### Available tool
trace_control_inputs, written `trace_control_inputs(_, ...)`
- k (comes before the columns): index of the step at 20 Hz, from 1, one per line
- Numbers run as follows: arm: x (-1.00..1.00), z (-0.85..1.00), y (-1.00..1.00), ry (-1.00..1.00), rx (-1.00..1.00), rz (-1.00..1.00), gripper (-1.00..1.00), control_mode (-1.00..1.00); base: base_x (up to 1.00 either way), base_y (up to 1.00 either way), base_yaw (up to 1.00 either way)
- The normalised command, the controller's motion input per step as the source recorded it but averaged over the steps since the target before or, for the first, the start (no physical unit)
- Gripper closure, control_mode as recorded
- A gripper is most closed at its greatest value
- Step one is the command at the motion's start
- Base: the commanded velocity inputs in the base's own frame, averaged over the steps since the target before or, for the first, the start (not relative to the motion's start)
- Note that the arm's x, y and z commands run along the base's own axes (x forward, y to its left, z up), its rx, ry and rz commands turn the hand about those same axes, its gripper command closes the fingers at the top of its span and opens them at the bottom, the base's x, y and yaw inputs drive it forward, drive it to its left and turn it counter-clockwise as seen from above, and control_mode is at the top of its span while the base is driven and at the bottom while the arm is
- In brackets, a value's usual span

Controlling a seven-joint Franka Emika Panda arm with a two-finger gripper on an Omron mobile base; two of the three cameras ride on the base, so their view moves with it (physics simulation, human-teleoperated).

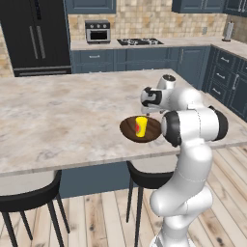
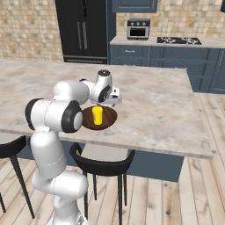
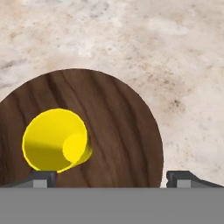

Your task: Place the cup inside the bowl on the dining table and move the bowl to any counter.

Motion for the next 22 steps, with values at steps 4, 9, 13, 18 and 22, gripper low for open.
trace_control_inputs(4,-0.17,0.00,-0.34,0.00,0.00,-0.12,-1.00,-1.00,0.00,0.00,0.00)
trace_control_inputs(9,-0.15,0.00,-0.22,0.00,0.00,-0.10,-1.00,-1.00,0.00,0.00,0.00)
trace_control_inputs(13,-0.01,0.01,-0.07,0.00,0.04,-0.10,-1.00,-1.00,0.00,0.00,0.00)
trace_control_inputs(18,0.00,0.00,-0.07,0.00,0.13,-0.10,-1.00,-1.00,0.00,0.00,0.00)
trace_control_inputs(22,0.00,0.00,-0.13,0.00,0.17,-0.10,-1.00,-1.00,0.00,0.00,0.00)
